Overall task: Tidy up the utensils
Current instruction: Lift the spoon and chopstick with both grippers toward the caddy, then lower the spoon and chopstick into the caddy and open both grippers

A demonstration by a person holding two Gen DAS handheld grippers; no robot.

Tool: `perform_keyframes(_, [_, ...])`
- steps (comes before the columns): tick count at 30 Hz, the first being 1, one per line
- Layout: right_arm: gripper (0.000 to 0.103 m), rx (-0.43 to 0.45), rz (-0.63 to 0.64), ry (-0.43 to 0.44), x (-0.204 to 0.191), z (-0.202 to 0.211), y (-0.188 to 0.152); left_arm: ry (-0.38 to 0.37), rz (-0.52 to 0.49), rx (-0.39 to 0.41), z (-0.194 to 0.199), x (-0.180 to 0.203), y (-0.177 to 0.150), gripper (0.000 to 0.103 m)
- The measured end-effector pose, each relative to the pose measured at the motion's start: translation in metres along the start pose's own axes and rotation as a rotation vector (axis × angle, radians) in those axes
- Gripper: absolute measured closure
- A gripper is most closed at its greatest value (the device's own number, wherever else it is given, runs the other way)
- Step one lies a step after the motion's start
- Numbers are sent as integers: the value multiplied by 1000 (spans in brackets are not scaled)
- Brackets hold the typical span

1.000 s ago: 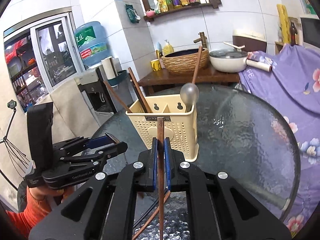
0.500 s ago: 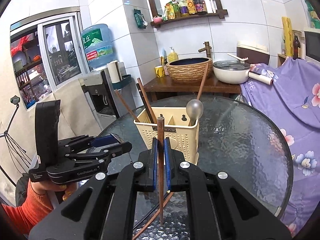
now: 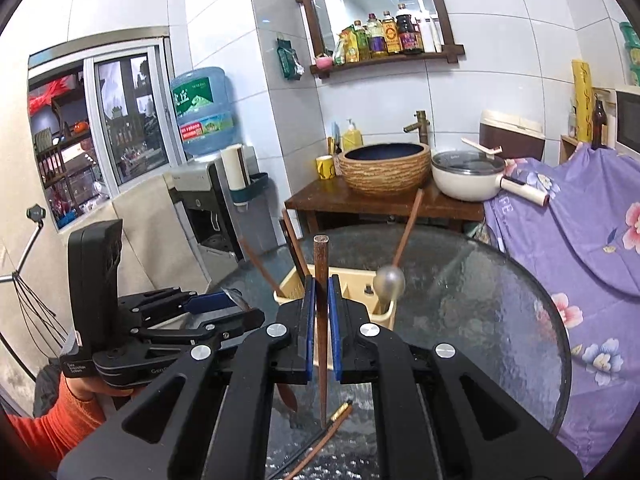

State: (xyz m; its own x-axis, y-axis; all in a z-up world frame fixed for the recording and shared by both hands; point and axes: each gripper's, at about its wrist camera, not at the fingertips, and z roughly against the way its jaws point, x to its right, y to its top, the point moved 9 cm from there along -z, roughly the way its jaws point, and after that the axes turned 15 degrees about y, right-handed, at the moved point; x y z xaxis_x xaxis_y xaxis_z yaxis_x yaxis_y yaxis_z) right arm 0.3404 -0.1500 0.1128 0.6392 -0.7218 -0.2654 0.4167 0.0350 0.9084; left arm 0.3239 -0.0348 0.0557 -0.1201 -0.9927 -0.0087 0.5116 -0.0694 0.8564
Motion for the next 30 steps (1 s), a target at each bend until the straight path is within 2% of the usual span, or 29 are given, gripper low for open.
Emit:
perform_keyframes(8, [96,88,4,40,-2,9,71,13,59,112,24,-12,71,57])
perform_keyframes(11, [96,123,39,12,0,8,98,42,70,146,25,-14,95,57])
perform_keyframes(16, [96,147,58,-16,6,-4,124,113,76,148,7,-19,114,57])
perform_keyframes(22, [96,134,59,-45,19,-26,124,158,73,104,-25,-24,108,57])
perform_keyframes(30, [96,92,71,-69,28,-56,87,199,32,80,-47,-19,86,57])
